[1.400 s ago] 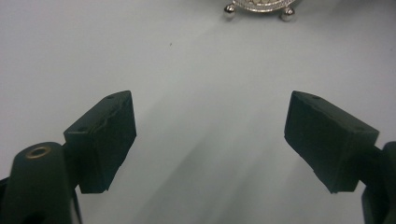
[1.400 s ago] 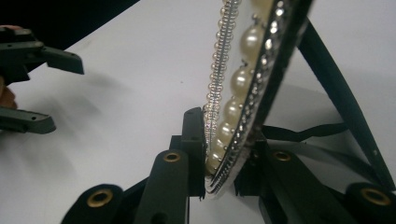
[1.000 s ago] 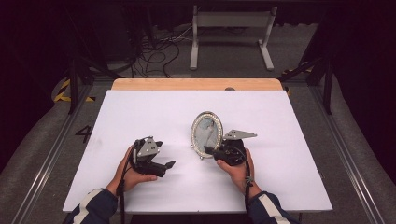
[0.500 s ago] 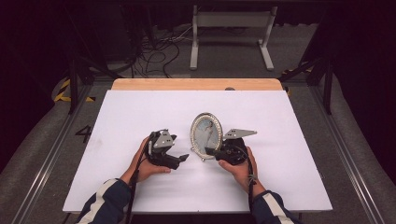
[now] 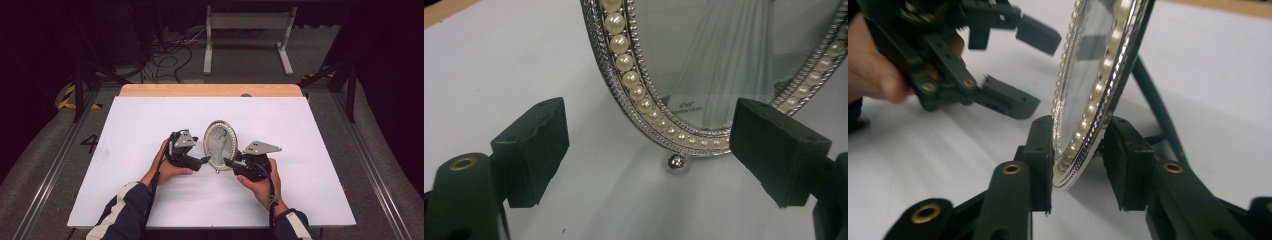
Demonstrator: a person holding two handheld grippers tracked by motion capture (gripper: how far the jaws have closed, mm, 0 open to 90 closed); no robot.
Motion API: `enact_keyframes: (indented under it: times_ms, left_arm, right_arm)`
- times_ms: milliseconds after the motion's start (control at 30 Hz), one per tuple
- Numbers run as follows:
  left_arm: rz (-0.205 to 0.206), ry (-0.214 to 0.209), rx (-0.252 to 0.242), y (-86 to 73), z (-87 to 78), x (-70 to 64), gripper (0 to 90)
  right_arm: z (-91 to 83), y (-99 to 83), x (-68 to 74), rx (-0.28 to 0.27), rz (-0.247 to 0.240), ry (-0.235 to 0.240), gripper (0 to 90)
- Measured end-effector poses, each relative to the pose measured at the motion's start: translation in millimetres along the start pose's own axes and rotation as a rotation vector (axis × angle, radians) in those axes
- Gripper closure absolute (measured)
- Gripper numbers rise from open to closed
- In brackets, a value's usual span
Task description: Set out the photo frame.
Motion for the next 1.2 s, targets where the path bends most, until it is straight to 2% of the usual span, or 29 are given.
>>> enact_keyframes:
  times_ms: [167, 333, 433, 600, 700, 900, 1067, 1200]
  left_arm:
    - [-0.020, -0.020, -0.014, 3.1, 3.7, 1.4, 17.1]
    - [-0.010, -0.041, -0.017, 7.0, 7.9, -3.0, 19.1]
    - [-0.005, -0.051, -0.015, 8.1, 10.0, -5.0, 20.3]
    - [-0.021, -0.092, -0.024, 10.9, 14.0, -9.6, 20.1]
    - [-0.010, -0.112, -0.014, 10.1, 14.6, -13.3, 19.8]
    - [-0.018, -0.112, -0.014, 9.6, 13.6, -11.6, 23.6]
    - [-0.005, -0.101, -0.006, 8.8, 12.1, -11.0, 26.8]
    - [-0.013, -0.120, -0.009, 7.9, 7.9, -10.4, 28.8]
  right_arm:
    - [-14.6, 3.7, 5.6, -0.060, -0.024, -0.038, 66.4]
    - [-23.4, 5.4, 3.4, -0.116, -0.016, -0.067, 72.4]
    - [-23.4, 3.7, 3.3, -0.113, -0.014, -0.056, 74.5]
    - [-24.2, 4.3, 4.3, -0.131, -0.020, -0.068, 76.8]
    - [-22.8, 5.5, 3.9, -0.139, -0.023, -0.070, 78.0]
    - [-21.9, 5.2, 3.2, -0.138, -0.025, -0.066, 77.8]
    - [-22.4, 4.9, 2.7, -0.137, -0.024, -0.068, 77.8]
    - [-22.9, 4.6, 0.7, -0.131, -0.023, -0.082, 77.8]
Point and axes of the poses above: each handheld gripper's, and its own axes: z roughly forward along the jaws, y roughly out of its top, x roughly to its left, the point moved 7 cm from there along z, roughly forward along the jaws, and after that the axes turned 11 degrees about y, right-handed, at the moved point
